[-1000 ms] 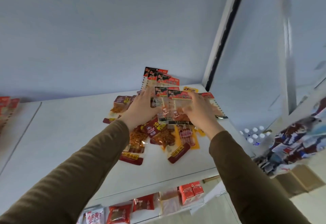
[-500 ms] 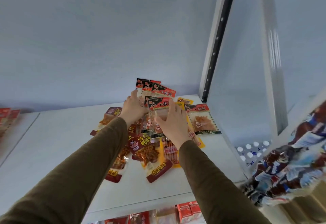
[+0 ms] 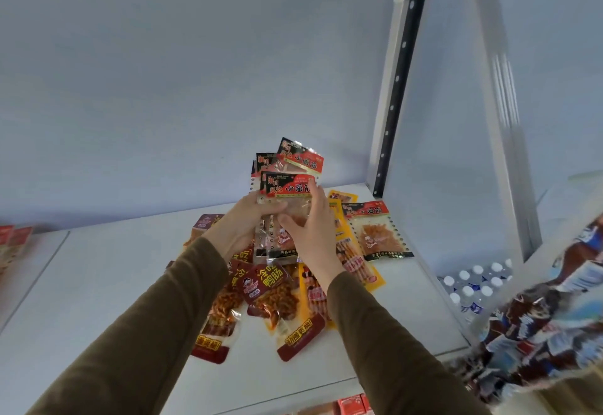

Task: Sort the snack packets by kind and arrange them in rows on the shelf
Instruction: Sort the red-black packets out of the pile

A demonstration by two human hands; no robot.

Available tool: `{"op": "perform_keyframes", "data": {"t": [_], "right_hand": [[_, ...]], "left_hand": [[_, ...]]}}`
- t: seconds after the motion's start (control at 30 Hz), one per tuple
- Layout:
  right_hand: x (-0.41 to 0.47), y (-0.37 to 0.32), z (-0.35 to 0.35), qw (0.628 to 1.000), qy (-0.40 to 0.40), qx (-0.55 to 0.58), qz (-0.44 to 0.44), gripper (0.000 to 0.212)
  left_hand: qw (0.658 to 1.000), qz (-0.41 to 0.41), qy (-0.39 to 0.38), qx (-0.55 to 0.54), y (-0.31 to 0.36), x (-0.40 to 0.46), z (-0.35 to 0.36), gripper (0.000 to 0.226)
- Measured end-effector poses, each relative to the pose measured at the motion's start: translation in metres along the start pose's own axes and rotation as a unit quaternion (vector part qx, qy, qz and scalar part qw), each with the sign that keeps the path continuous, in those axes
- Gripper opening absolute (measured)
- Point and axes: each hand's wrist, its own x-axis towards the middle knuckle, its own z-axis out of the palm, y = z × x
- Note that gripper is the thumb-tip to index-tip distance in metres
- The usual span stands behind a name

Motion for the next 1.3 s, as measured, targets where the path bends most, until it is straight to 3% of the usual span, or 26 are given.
{"op": "perform_keyframes", "data": {"t": [0.17, 0.33, 0.4, 0.47, 0.6, 0.77, 0.87, 1.07, 1.23, 1.3], "right_hand": [[-0.009, -0.009, 0.002, 0.996, -0.029, 0.082, -0.025, 0.085], [-0.017, -0.037, 0.004, 0.975, -0.150, 0.163, -0.032, 0.074], [-0.011, -0.049, -0.001, 0.961, -0.209, 0.177, -0.035, 0.064], [0.002, -0.053, -0.007, 0.965, -0.214, 0.147, -0.025, 0.052], [0.048, -0.034, -0.008, 0.987, -0.096, 0.087, 0.097, 0.052], [0.074, -0.025, 0.020, 0.963, -0.150, -0.187, 0.124, 0.081], [0.073, -0.030, 0.040, 0.955, -0.151, -0.229, 0.113, 0.092], [0.067, -0.028, 0.061, 0.992, -0.041, -0.107, 0.046, 0.047], [0.058, -0.053, 0.051, 0.987, -0.020, 0.154, 0.029, 0.084], [0.057, -0.062, 0.044, 0.972, -0.029, 0.225, 0.053, 0.069]], "left_hand": [[0.998, 0.056, 0.011, 0.002, -0.011, -0.014, 0.006, 0.051], [0.993, 0.058, 0.059, -0.087, -0.023, -0.029, -0.020, 0.066], [0.988, 0.069, 0.064, -0.121, -0.024, -0.040, -0.035, 0.060], [0.983, 0.093, 0.094, -0.128, -0.023, -0.052, -0.050, 0.051], [0.976, 0.102, 0.122, -0.145, -0.020, -0.070, -0.074, 0.055], [0.974, 0.108, 0.141, -0.142, -0.024, -0.083, -0.086, 0.049], [0.974, 0.105, 0.151, -0.135, -0.028, -0.088, -0.091, 0.050], [0.973, 0.094, 0.172, -0.124, -0.032, -0.093, -0.097, 0.048], [0.975, 0.090, 0.163, -0.124, -0.031, -0.098, -0.093, 0.047], [0.977, 0.096, 0.144, -0.124, -0.028, -0.100, -0.092, 0.046]]}}
